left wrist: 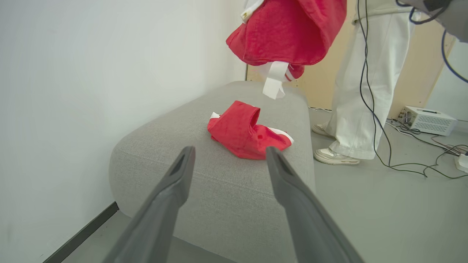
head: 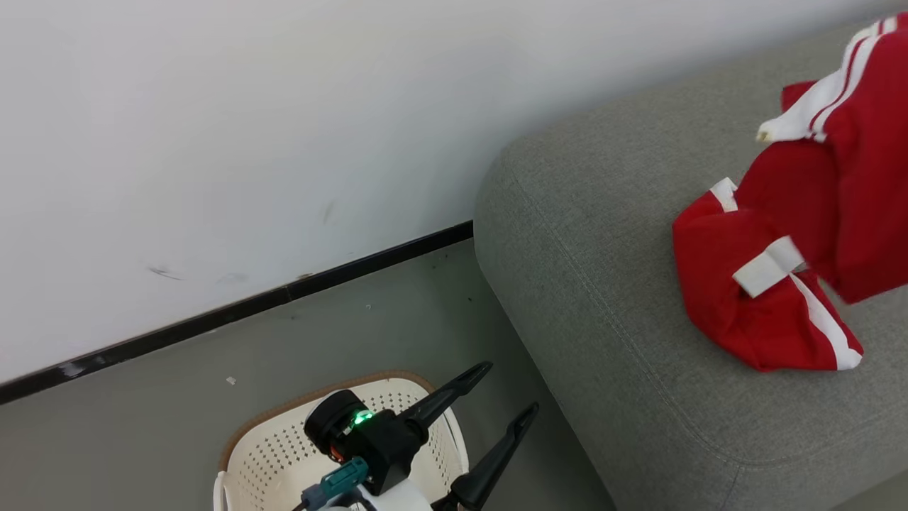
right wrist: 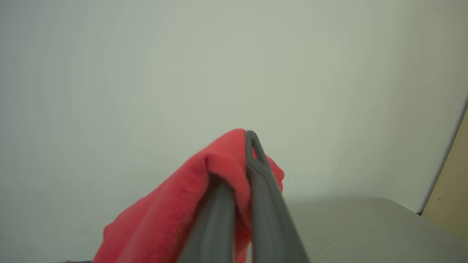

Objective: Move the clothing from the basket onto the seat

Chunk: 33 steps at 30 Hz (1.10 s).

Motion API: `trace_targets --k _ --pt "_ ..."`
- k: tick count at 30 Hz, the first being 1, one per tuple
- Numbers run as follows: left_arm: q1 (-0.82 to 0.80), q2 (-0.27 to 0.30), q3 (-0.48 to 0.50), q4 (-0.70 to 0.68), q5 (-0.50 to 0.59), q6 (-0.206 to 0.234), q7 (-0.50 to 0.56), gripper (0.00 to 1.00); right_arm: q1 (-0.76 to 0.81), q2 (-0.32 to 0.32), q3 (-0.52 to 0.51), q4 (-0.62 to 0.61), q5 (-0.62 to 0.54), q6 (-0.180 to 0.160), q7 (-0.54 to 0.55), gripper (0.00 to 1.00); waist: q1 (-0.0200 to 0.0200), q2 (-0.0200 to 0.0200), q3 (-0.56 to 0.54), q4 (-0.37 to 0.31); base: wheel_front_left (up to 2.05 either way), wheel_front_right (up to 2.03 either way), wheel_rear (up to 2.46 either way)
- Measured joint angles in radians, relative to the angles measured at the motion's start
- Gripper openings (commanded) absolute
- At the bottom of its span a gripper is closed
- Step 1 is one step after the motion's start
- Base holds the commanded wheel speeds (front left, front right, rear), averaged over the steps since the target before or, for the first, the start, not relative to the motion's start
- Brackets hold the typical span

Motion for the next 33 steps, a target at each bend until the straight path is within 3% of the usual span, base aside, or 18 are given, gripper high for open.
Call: trace_targets --k 8,15,23,33 --pt "-0.034 0.01 0.014 -0.035 0.033 0.017 0.0 1.0 -0.133 -0.059 -0.028 0.155 -0.001 0.0 0.074 0.0 0.0001 0.0 0.047 0.01 0.0 0.0 0.0" --pt "-0.063 0.024 0.014 -0.064 0.055 0.027 0.016 1.0 -0.146 -0.049 0.011 0.326 -0.036 0.0 0.104 0.0 0.0001 0.0 0.098 0.032 0.0 0.0 0.0" --pt "-0.092 0.027 0.005 -0.1 0.069 0.028 0.044 1.0 -0.143 0.039 0.024 0.493 -0.062 0.0 0.098 0.0 0.0001 0.0 0.16 0.068 0.0 0.0 0.0" --pt "-0.14 0.03 -0.008 -0.113 0.098 0.024 0.063 1.0 -0.142 0.106 0.051 0.58 -0.074 0.0 0.019 0.0 0.0 0.0 0.23 0.111 0.0 0.0 0.0"
